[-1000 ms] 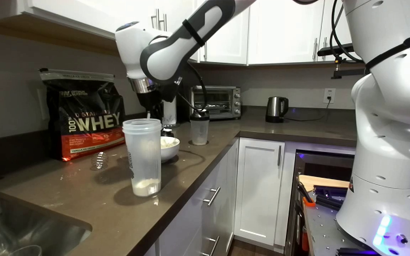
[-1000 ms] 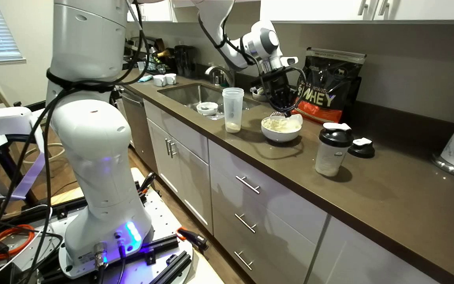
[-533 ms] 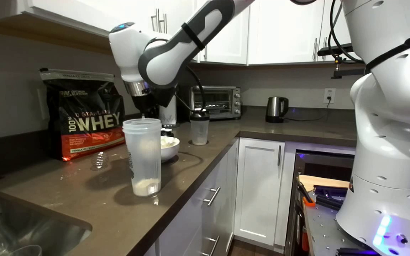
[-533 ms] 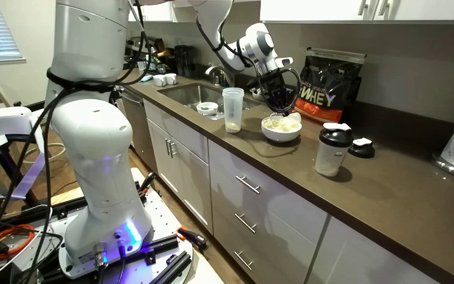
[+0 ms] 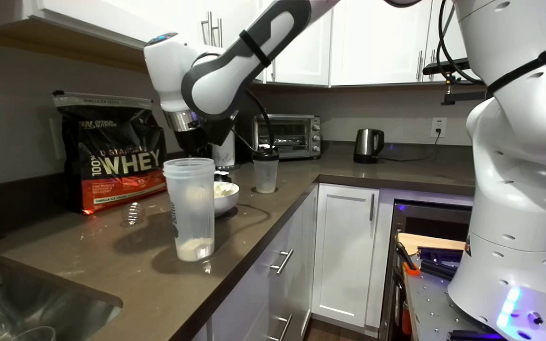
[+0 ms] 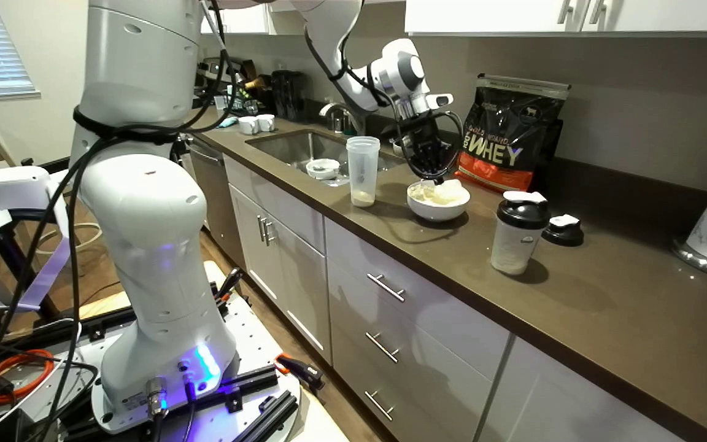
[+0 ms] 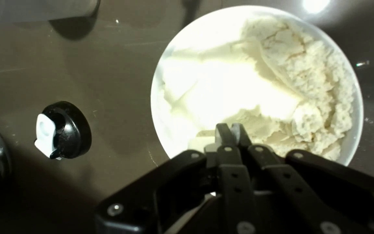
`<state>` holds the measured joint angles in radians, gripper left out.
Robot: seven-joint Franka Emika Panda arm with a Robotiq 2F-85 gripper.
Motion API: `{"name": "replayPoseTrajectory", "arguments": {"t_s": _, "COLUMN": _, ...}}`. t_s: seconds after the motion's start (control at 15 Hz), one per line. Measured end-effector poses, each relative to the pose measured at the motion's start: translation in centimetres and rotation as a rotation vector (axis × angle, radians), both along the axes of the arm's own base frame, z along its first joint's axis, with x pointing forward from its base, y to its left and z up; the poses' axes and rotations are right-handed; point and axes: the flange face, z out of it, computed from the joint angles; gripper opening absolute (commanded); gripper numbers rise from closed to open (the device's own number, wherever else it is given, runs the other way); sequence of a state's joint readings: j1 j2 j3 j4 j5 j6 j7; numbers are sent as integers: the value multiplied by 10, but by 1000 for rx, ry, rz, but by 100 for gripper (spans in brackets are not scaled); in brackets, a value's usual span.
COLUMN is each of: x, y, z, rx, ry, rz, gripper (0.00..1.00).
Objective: Take a scoop of whey from the bowl and put it in the shaker bottle
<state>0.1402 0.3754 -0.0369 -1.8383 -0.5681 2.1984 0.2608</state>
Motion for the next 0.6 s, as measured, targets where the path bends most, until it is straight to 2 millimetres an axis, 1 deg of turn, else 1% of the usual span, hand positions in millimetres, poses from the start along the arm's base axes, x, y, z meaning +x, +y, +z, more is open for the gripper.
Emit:
{"name": "replayPoseTrajectory", "arguments": {"t_s": 0.27, "x": -3, "y": 3, "z": -5, "rx": 11, "ry": 21, "rz": 13, "gripper": 1}}
{"name": "replayPoseTrajectory", "arguments": {"t_s": 0.6, "x": -7, "y": 11, "z": -11, "rx": 25, "ry": 47, "rz": 46, "gripper": 1}}
